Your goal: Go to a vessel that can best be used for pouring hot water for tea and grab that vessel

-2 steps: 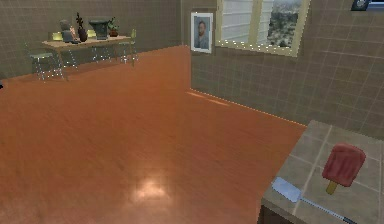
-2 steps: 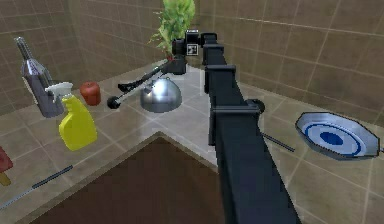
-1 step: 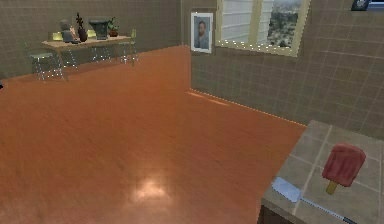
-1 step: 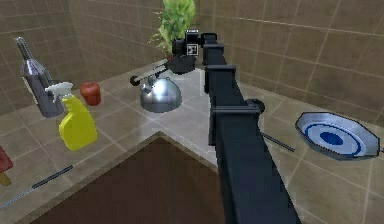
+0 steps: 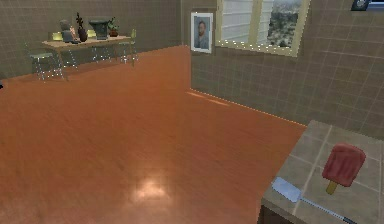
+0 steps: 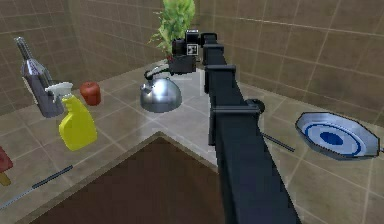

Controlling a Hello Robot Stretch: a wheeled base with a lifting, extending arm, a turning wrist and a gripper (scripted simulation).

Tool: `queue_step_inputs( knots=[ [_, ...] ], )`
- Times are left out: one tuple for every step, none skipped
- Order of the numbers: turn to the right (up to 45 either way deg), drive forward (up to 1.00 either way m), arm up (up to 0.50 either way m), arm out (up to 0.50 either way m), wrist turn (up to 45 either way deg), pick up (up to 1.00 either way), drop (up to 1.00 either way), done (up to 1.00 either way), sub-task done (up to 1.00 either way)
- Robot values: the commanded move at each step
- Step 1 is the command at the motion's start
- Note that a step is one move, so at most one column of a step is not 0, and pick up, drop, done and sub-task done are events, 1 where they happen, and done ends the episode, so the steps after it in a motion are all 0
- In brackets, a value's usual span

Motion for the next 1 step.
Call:
queue_step_inputs(
  knots=[
    [0.0,0.00,-0.16,0.00,0.0,0.00,0.00,0.00,0.00]
  ],
)
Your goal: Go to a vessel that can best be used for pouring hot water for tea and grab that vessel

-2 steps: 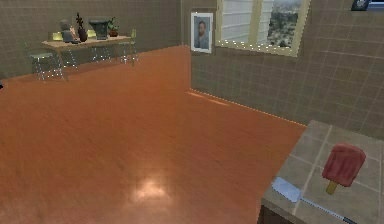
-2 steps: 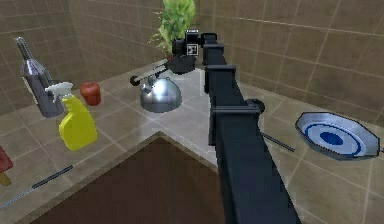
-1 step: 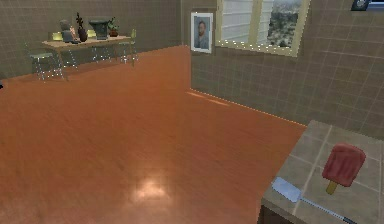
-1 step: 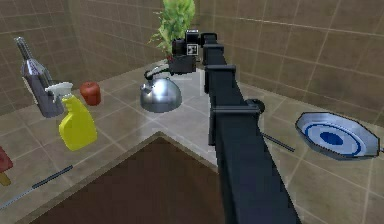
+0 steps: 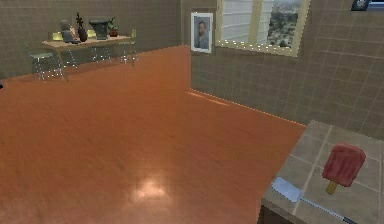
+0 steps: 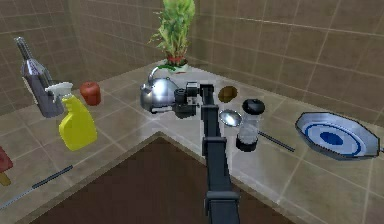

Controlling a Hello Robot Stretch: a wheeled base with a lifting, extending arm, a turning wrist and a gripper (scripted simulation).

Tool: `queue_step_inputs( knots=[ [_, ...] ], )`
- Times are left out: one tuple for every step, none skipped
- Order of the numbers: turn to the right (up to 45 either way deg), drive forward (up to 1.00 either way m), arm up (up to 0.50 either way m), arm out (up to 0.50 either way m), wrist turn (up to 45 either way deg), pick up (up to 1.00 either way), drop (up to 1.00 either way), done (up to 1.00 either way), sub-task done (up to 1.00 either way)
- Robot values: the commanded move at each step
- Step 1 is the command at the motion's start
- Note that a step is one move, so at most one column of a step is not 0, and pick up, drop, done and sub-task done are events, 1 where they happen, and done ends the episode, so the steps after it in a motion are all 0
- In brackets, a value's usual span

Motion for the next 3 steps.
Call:
queue_step_inputs(
  knots=[
    [0.0,0.00,0.00,0.00,0.0,1.00,0.00,0.00,0.00],
    [0.0,0.00,0.10,0.00,0.0,0.00,0.00,0.00,0.00],
    [0.0,0.00,0.00,0.00,0.0,0.00,0.00,1.00,0.00]
  ],
)
